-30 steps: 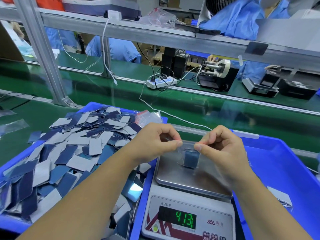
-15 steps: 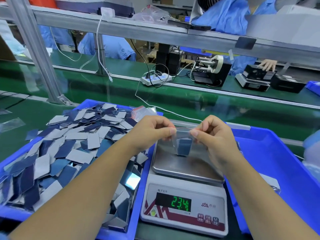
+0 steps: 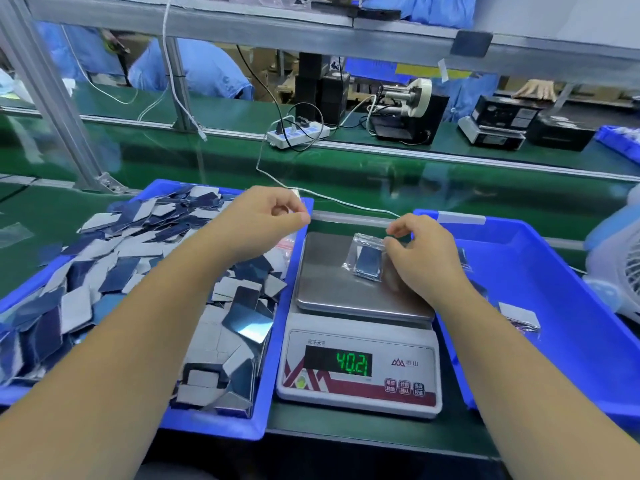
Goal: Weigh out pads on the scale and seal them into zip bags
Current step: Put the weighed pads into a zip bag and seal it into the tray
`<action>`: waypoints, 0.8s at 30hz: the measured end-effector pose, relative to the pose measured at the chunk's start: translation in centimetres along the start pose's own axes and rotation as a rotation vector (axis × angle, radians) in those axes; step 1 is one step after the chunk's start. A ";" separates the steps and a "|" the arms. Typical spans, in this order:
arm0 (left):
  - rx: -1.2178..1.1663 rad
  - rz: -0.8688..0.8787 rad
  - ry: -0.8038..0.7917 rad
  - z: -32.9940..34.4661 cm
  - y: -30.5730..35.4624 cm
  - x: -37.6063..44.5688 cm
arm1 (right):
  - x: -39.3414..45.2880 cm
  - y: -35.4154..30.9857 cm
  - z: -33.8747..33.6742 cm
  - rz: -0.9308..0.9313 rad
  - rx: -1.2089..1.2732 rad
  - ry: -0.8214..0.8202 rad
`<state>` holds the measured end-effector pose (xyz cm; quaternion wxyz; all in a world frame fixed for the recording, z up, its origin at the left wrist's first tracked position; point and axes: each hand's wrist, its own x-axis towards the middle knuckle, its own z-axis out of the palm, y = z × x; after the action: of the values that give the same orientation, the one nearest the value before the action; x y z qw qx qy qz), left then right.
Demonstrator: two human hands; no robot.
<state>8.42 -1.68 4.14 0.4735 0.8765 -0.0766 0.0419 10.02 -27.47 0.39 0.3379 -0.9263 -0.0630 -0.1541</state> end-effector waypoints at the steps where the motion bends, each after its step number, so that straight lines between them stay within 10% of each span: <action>1: 0.013 0.002 -0.006 0.0 -0.4 -0.3 | 0.0 -0.1 0.1 -0.004 -0.009 -0.004; 24: -0.036 -0.071 0.028 1.0 -3.3 -1.6 | -1.5 -1.3 -0.9 -0.303 -0.196 -0.240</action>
<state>7.46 -0.54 0.62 0.4915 0.8692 -0.0395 0.0361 8.10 -27.04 1.34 0.2091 -0.9465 -0.2260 -0.0971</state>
